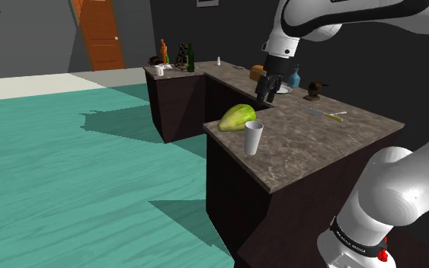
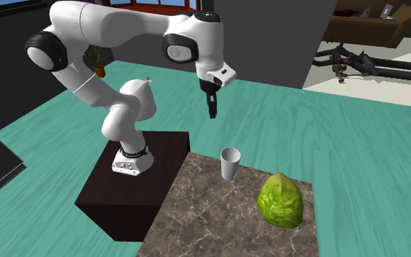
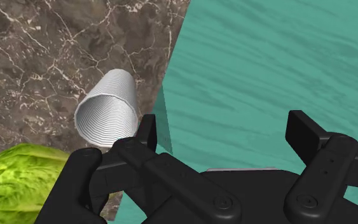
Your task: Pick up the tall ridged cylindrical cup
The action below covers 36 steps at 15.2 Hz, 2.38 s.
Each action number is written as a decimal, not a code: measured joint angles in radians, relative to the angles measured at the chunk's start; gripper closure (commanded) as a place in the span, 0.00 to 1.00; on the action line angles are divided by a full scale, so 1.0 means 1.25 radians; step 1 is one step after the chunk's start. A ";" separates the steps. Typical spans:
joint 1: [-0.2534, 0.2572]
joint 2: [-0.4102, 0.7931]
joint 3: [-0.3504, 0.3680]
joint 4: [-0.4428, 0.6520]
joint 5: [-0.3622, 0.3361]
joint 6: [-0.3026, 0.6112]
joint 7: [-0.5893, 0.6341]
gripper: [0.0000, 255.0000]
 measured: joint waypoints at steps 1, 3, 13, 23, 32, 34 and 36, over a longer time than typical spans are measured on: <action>-0.003 0.023 -0.008 0.004 -0.004 0.006 -0.008 0.00; -0.010 0.075 -0.027 0.023 -0.013 0.014 -0.030 0.00; -0.041 0.384 -0.104 0.170 -0.027 0.052 -0.130 0.00; -0.060 0.514 -0.123 0.184 -0.019 0.121 -0.171 0.00; -0.061 0.525 -0.123 0.177 -0.016 0.137 -0.173 1.00; -0.061 0.525 -0.123 0.177 -0.016 0.137 -0.173 1.00; -0.060 0.522 -0.123 0.179 -0.016 0.133 -0.172 1.00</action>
